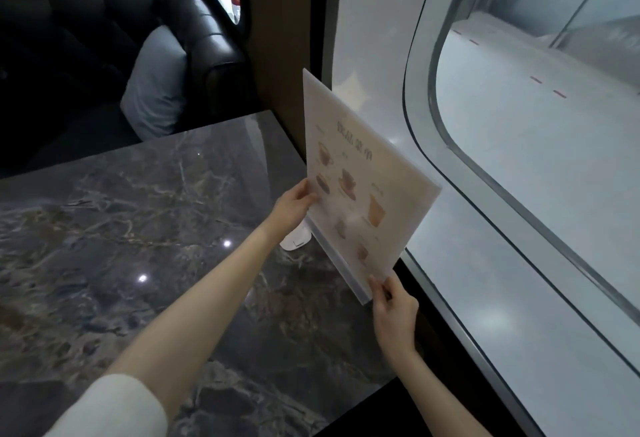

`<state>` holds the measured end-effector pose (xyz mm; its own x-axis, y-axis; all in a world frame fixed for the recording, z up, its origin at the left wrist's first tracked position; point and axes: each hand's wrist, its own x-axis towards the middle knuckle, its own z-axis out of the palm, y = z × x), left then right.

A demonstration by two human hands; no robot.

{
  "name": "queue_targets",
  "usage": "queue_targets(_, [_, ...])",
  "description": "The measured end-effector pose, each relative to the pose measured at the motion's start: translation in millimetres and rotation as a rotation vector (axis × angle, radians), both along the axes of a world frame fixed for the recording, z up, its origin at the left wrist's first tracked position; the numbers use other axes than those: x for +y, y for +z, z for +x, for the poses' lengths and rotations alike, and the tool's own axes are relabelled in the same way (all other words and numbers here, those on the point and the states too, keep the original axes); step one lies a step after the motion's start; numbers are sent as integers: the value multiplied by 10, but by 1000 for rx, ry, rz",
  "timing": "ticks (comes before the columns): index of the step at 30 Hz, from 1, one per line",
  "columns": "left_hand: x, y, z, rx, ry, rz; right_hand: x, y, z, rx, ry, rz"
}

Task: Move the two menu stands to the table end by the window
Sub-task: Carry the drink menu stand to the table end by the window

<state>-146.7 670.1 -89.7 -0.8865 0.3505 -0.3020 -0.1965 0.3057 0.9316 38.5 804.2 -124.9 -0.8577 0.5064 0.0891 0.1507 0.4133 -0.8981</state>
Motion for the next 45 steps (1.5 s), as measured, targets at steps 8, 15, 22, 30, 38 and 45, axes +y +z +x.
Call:
queue_targets(8, [180, -103, -16, -21, -17, -69, 34, -156, 12, -44, -51, -32])
queue_targets(15, [252, -204, -83, -12, -39, -99, 50, -287, 15, -87, -79, -45])
queue_targets(22, [220, -110, -9, 71, -122, -198, 55, -279, 13, -145, -12, 8])
queue_targets(30, [101, -214, 249, 145, -58, -451, 59, -197, 99, -248, -96, -64])
queue_targets(38, [-365, -261, 610, 255, 9, -630, -202, -104, 168, -343, 59, -29])
queue_targets(45, [-1167, -184, 1024, 434, 62, -833, -820, 94, -184, -307, 339, 124])
